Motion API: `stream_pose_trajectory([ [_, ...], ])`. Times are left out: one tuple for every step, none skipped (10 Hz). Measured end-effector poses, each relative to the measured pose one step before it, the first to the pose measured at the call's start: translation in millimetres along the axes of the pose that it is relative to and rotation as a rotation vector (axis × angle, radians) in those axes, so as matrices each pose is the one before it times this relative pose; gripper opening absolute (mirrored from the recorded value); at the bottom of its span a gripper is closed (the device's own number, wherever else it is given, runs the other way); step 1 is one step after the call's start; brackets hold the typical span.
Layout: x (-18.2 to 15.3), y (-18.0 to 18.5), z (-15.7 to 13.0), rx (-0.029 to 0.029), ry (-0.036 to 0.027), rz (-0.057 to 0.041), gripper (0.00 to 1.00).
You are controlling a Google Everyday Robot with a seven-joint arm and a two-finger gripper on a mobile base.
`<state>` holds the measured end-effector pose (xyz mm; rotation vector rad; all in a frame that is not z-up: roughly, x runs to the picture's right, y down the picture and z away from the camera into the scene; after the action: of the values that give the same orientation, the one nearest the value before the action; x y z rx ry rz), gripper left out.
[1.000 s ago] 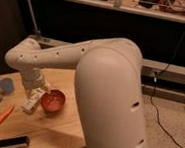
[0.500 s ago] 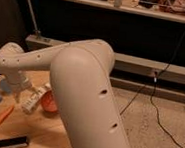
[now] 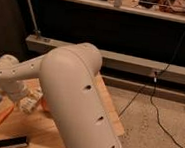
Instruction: Push the eraser across the table
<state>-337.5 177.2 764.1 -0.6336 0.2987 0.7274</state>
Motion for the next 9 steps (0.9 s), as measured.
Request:
stream_pose_trajectory([
  [1.59,4.57,5.56,0.00497,0.00209,-0.02560,0.65],
  [2.78,6.15,4.18,0.00787,0.00069,-0.03781,0.65],
  [1.74,1.64,1.64,0.00468,0.00094,-0.01580,0.65],
  [5.10,6.45,0.64,0.00385,0.00078,-0.03888,0.65],
  [6.25,5.10,2.60,0.00565,0.00572,-0.03482,0.65],
  [2.94,3.10,1.69,0.00256,0.00273,-0.01958,0.65],
  [3.52,3.39,3.88,0.00175,0.00686,-0.02085,0.65],
  [1.19,3.75,2.30,-0.00072,0.00107,-0.01890,0.65],
  [0.62,5.43,4.26,-0.00331,0.00176,-0.02610,0.65],
])
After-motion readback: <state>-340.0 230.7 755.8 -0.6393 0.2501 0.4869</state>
